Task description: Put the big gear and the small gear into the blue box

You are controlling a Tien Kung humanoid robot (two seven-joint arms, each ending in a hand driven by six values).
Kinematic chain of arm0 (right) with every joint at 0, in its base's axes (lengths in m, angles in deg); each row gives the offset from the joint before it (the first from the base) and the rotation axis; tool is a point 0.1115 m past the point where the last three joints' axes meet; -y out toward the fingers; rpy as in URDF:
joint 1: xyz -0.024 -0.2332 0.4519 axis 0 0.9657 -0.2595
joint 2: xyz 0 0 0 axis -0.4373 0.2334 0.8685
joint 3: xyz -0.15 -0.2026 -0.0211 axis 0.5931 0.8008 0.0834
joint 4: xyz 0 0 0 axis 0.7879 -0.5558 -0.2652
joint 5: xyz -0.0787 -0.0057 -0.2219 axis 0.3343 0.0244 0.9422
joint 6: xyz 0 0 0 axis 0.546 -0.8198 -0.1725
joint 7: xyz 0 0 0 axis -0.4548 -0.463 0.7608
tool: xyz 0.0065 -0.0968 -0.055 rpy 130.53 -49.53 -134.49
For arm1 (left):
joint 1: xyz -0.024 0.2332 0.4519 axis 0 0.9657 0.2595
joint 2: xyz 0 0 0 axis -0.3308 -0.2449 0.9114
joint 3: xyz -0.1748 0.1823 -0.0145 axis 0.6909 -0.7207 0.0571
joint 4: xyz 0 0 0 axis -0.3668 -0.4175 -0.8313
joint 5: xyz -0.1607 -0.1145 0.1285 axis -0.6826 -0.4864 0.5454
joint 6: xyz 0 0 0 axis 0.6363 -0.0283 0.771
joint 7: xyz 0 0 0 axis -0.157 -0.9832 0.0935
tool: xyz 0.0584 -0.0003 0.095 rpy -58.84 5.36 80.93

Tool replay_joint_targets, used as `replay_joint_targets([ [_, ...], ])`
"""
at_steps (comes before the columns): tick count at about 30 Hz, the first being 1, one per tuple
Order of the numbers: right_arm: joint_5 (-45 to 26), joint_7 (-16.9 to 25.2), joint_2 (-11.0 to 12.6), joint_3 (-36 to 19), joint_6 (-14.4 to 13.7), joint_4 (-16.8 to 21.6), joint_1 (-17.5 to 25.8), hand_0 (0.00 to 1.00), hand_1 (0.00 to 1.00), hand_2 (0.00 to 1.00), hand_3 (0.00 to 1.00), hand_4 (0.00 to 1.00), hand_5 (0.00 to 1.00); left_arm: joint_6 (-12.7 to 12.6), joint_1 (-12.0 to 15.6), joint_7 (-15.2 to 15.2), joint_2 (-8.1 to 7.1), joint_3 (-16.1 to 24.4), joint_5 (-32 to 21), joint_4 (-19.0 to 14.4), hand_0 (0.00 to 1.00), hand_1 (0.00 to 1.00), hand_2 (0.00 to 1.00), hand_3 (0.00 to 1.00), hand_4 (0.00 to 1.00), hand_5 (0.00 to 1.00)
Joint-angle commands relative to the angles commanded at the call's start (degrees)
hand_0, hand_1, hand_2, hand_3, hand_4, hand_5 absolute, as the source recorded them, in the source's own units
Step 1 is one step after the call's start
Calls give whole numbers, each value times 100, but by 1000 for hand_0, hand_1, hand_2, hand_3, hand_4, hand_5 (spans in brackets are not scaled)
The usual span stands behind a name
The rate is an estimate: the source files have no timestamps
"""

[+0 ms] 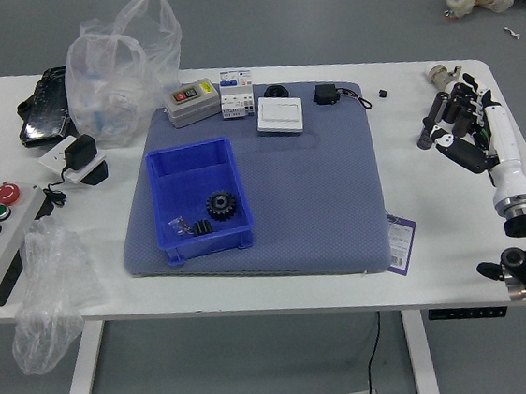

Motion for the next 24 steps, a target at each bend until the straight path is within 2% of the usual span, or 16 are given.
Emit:
replay_joint_targets([
  [3, 25, -6, -21, -48, -1, -11, 33, 777, 846, 905, 944, 798, 294, 2, 18, -24, 2, 8, -14, -2, 724, 593, 614, 744, 836, 601],
  [4, 30, -7, -27, -61, -1, -12, 43, 778, 847, 904, 938, 800, 304, 1, 26, -31, 1, 8, -22, -3, 723, 545, 588, 742, 832, 610],
  [9, 46, -9, -60, -121, -4, 6, 77, 778, 847, 904, 938, 800, 304, -40, 81, -36, -24, 1, -96, -4, 723, 545, 588, 742, 832, 610],
  [15, 4, 23, -97, -108, -7, 3, 73, 777, 844, 904, 936, 804, 308, -118, 88, 8, 10, -30, -208, -1, 724, 559, 594, 742, 839, 596],
  [16, -5, 31, -103, -99, -8, 3, 68, 771, 839, 902, 934, 822, 309, -122, 80, 20, 22, -46, -226, 1, 722, 594, 607, 743, 839, 577],
  [24, -38, 81, -119, -144, -13, 25, 35, 767, 836, 902, 932, 837, 303, -150, 26, 111, 44, -151, -330, 17, 723, 601, 613, 742, 840, 574],
])
